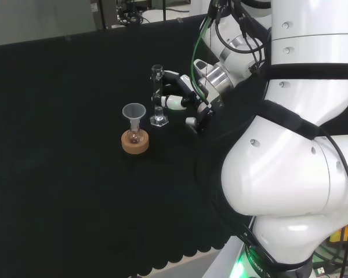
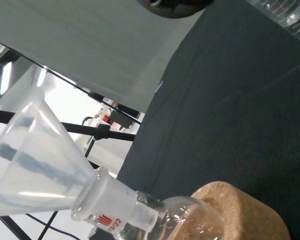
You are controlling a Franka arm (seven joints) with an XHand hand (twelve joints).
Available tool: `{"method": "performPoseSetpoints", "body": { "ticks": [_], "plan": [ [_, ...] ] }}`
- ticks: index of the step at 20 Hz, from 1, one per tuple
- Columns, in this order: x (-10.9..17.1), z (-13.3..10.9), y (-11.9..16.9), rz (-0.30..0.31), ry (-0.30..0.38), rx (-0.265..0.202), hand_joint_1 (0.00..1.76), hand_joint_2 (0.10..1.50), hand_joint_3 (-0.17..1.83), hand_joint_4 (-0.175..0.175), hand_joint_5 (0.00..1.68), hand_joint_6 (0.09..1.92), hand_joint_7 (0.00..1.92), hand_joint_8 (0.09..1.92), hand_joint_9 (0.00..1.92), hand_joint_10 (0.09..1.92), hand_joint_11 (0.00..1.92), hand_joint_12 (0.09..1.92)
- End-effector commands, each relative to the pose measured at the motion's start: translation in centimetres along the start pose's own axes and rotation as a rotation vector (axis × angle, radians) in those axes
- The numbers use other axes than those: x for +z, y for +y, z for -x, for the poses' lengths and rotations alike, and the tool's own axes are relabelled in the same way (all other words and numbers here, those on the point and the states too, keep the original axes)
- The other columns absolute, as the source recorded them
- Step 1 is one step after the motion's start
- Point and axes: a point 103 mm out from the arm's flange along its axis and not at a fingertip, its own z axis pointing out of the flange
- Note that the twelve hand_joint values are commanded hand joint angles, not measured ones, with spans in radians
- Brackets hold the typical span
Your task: Pick up the graduated cylinder.
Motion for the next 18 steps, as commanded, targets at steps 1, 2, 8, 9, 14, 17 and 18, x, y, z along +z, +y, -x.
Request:
{"method": "performPoseSetpoints", "body": {
  "ticks": [1, 2, 8, 9, 14, 17, 18],
  "plan": [
    [0.11, 0.11, 0.02, 0.003, 0.010, -0.004, 1.21, 1.01, -0.17, -0.077, 0.55, 0.77, 0.61, 0.69, 0.99, 0.35, 0.84, 1.01],
    [0.14, 0.13, 0.02, 0.006, 0.013, -0.005, 1.21, 1.02, -0.17, -0.076, 0.56, 0.77, 0.61, 0.69, 1.00, 0.34, 0.85, 1.01],
    [0.25, 0.11, 0.10, 0.015, 0.028, -0.008, 1.21, 1.02, -0.17, -0.073, 0.61, 0.79, 0.65, 0.68, 1.04, 0.32, 0.89, 0.98],
    [0.29, 0.13, 0.11, 0.016, 0.027, -0.009, 1.21, 1.02, -0.17, -0.072, 0.61, 0.80, 0.65, 0.68, 1.04, 0.32, 0.89, 0.98],
    [0.20, -0.10, 0.13, 0.017, 0.011, -0.016, 1.21, 1.03, -0.17, -0.041, 0.75, 0.77, 0.73, 0.64, 1.10, 0.26, 0.92, 0.96],
    [0.23, -0.27, 0.20, 0.014, -0.001, -0.016, 1.19, 1.05, -0.15, -0.043, 0.96, 0.75, 0.85, 0.62, 1.17, 0.22, 1.01, 0.92],
    [0.26, -0.31, 0.21, 0.014, 0.001, -0.016, 1.18, 1.07, -0.12, -0.067, 1.04, 0.76, 0.89, 0.62, 1.20, 0.22, 1.04, 0.91]
  ]
}}
